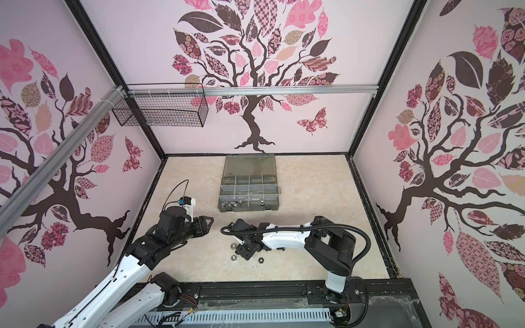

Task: Sort the screws and nuts into containers
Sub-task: 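Lower the right gripper and close it on a silver hex nut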

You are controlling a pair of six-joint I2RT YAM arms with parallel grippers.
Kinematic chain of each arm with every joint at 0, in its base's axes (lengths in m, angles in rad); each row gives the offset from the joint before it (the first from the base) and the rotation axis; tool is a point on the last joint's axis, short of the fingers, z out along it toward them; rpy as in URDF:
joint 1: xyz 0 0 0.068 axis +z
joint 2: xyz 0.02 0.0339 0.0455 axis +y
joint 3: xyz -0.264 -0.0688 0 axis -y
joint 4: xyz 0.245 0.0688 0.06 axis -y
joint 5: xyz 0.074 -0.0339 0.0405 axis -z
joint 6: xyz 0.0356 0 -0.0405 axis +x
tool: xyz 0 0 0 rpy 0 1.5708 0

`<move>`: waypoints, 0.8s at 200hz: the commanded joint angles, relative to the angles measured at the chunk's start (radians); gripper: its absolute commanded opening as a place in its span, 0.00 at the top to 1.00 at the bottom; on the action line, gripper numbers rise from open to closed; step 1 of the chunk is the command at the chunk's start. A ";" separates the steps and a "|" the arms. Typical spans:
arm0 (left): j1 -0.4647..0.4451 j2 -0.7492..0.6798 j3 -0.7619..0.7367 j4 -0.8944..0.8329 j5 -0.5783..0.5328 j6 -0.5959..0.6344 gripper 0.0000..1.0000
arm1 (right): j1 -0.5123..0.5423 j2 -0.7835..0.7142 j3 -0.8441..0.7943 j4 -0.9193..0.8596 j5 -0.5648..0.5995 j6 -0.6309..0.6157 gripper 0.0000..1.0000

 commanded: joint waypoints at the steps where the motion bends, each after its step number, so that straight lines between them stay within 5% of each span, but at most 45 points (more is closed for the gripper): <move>1: 0.004 -0.014 -0.035 0.005 0.009 0.001 0.49 | 0.011 0.040 0.040 -0.034 0.039 -0.001 0.57; 160: 0.004 -0.012 -0.039 -0.005 0.005 -0.001 0.49 | 0.024 0.026 0.027 -0.017 0.060 -0.014 0.73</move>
